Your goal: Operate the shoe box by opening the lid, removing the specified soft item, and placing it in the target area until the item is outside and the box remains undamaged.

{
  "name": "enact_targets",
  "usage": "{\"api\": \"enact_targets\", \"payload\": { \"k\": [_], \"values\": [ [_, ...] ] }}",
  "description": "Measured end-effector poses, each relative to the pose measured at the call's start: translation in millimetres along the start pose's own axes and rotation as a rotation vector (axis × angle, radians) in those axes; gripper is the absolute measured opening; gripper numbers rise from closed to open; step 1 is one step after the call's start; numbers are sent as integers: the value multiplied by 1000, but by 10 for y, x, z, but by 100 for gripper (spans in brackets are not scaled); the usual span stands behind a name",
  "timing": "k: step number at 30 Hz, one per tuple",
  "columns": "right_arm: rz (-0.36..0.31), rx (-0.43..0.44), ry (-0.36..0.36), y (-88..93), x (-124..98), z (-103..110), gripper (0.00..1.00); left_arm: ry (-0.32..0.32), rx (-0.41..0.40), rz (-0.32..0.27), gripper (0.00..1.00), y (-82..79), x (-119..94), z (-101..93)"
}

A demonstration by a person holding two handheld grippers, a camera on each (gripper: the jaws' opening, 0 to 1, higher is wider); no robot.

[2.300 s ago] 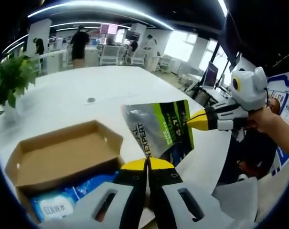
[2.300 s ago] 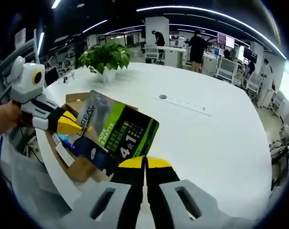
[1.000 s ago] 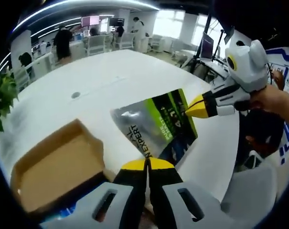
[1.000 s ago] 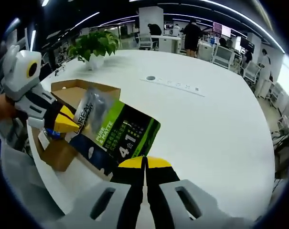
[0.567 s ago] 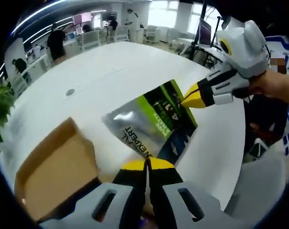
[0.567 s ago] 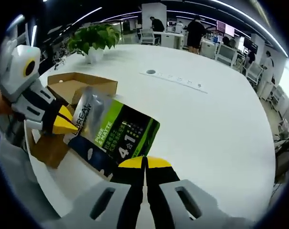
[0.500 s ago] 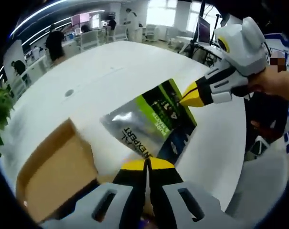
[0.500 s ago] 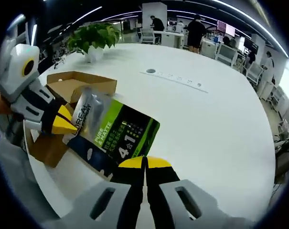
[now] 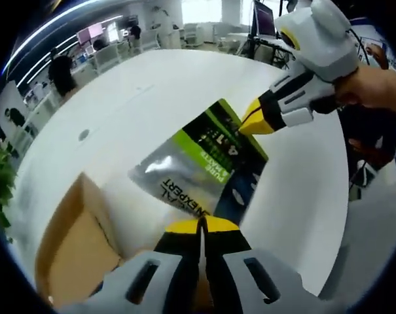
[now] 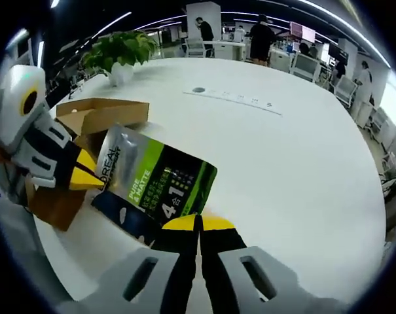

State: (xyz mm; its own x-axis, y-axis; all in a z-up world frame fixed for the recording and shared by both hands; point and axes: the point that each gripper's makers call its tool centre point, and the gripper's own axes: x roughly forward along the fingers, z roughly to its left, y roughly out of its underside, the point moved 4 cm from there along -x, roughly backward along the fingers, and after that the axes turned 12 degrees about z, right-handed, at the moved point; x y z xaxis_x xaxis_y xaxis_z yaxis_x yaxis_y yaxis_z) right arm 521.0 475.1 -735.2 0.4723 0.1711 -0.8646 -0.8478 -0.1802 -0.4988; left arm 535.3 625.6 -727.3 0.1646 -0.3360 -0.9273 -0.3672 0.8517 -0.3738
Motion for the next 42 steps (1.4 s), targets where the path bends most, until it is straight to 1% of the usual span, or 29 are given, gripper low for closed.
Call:
{"api": "enact_targets", "payload": {
  "k": [6, 11, 12, 13, 16, 23, 29, 32, 37, 40, 42],
  "values": [
    [-10, -7, -1, -1, 58, -17, 0, -21, 50, 34, 0, -8, 86, 21],
    [-26, -14, 0, -49, 110, -56, 0, -79, 168, 59, 0, -37, 128, 52],
    [-28, -15, 0, -57, 115, -57, 0, -91, 207, 69, 0, -45, 143, 54],
    [-31, -14, 0, -69, 128, -64, 0, -99, 221, 74, 0, -51, 151, 53],
    [-30, -8, -1, -78, 170, -85, 0, -100, 239, 89, 0, -57, 200, 53],
    [-24, 3, -10, -64, 264, -72, 0, -117, 322, 132, 0, -26, 284, 71],
    [-18, 10, -18, -68, 363, -57, 0, -146, 386, 159, 1, 12, 335, 98],
    [-4, 7, -10, -37, 397, -68, 0, -166, 411, 155, 1, 1, 331, 118],
    [-7, 14, -12, -33, 407, -85, 0, -162, 397, 153, 3, 6, 330, 130],
    [-13, 10, -2, -38, 428, -94, 2, -188, 451, 159, 4, 10, 320, 130],
    [-22, 2, 6, -43, 441, -102, 2, -190, 459, 161, 5, 17, 309, 120]
  ]
}}
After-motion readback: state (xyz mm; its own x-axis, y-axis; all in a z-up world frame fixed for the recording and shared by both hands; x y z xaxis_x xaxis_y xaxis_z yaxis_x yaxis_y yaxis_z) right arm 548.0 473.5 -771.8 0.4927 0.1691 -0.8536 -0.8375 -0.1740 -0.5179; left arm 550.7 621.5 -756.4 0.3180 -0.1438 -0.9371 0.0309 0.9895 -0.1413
